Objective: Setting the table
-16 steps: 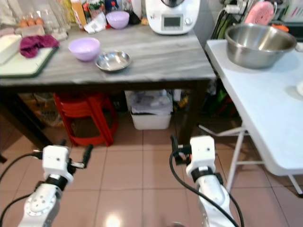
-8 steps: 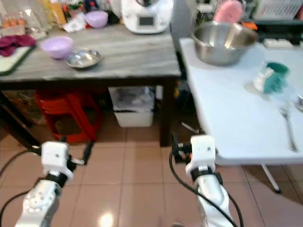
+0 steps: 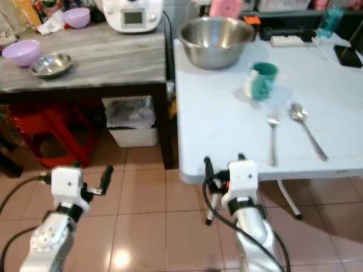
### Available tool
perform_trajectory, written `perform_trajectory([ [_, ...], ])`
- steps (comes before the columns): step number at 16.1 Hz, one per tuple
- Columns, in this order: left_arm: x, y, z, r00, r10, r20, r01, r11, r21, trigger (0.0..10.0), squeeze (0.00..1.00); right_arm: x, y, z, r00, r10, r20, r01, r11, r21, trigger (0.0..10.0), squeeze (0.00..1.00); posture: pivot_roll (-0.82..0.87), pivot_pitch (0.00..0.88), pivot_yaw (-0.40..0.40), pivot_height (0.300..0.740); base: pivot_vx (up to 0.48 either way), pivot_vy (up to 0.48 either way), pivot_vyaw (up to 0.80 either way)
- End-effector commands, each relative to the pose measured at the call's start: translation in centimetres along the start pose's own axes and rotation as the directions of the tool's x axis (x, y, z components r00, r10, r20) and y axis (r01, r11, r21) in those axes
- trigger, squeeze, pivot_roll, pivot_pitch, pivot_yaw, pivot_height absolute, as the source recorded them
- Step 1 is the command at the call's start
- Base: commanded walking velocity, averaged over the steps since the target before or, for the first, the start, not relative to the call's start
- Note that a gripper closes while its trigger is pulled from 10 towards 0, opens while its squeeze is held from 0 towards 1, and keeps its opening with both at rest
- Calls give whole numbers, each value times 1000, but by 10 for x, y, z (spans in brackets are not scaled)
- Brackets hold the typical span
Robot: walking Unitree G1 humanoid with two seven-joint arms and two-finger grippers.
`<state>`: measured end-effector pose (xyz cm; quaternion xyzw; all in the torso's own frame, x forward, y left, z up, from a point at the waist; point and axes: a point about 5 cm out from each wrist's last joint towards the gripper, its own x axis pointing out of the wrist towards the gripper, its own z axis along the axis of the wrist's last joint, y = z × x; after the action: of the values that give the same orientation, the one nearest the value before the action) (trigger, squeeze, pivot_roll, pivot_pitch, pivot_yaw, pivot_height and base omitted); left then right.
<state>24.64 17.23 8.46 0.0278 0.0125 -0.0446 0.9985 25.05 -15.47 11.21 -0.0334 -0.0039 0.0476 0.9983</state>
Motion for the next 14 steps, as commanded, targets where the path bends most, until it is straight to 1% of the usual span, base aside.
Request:
perform_trajectory([
  [1, -1, 4, 1, 1000, 9, -1, -9, 1000, 14, 10000, 0, -2, -1, -2, 1000, -13, -11, 13, 1000, 16, 10000, 0, -91, 130, 72, 740, 0, 0, 0],
  [3, -2, 4, 2, 1000, 7, 1, -7, 1000, 14, 10000, 0, -3, -1, 0, 1000, -24, -4, 24, 999, 20, 10000, 0, -79, 131, 76, 740, 0, 0, 0],
  [5, 0, 3, 3, 1000, 0, 3, 0, 1000, 16, 10000, 0, -2, -5, 2, 998, -60, 3, 60, 998, 16, 10000, 0, -84, 138, 81, 740, 0, 0, 0],
  [9, 3, 0, 5, 1000, -30, 8, 29, 999, 24, 10000, 0, -4, -7, -1, 997, -72, -10, 73, 997, 22, 10000, 0, -88, 139, 86, 740, 0, 0, 0],
  [12, 5, -2, 5, 999, -38, 7, 38, 999, 21, 10000, 0, -3, -7, -2, 997, -74, -14, 75, 997, 21, 10000, 0, -89, 135, 86, 740, 0, -311, 0],
  [14, 5, -2, 4, 999, -40, 5, 40, 999, 20, 10000, 0, -2, -7, -1, 997, -72, -11, 72, 997, 22, 10000, 0, -87, 135, 85, 740, 0, -465, 0],
])
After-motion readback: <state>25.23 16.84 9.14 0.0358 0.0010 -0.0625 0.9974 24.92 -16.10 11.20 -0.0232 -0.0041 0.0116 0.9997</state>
